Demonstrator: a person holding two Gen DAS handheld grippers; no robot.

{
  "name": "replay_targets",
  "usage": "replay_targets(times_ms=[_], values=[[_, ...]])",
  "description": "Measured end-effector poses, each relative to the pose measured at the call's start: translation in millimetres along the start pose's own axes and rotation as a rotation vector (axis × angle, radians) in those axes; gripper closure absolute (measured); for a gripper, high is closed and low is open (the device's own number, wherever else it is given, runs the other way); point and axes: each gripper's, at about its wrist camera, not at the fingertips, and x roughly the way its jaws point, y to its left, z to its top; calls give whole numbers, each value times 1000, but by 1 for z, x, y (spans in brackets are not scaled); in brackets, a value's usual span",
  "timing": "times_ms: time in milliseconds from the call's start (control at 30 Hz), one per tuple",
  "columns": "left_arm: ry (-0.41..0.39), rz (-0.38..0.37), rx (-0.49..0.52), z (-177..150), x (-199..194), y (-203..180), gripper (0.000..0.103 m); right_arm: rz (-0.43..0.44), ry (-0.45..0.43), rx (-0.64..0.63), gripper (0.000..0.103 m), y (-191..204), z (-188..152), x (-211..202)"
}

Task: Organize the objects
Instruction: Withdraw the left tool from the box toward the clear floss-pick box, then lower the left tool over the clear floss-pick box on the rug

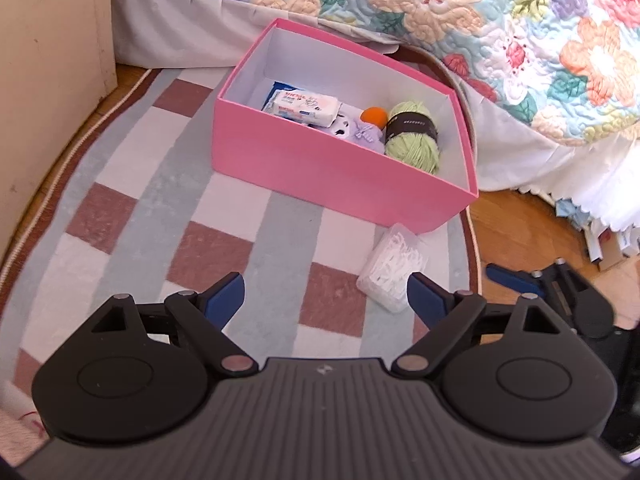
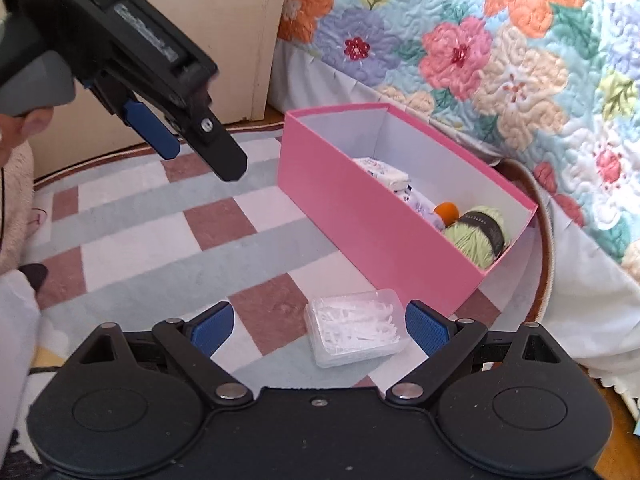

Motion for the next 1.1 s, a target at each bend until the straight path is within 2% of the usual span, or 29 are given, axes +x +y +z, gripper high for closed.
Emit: replay_targets(times_ms=[100,300,500,633,900,1100], values=[[-17,7,11,-5,9,2,14,4,22,-14,8,-4,-7,18],[-1,-8,30,-14,30,4,14,3,93,-58,8,-17,-26,49],[-8,-60,57,-18,39,-4,14,15,86,-24,8,-25,-37,56],[-21,-75,55,-21,47,-6,14,30,84,-46,8,-26,-40,61],[7,-102,44,-27,77,-7,14,28,120,-79,8,-30,-37,79],[24,-119,48,-29,93,-10,15,29,137,-23,8,-41,-37,93]])
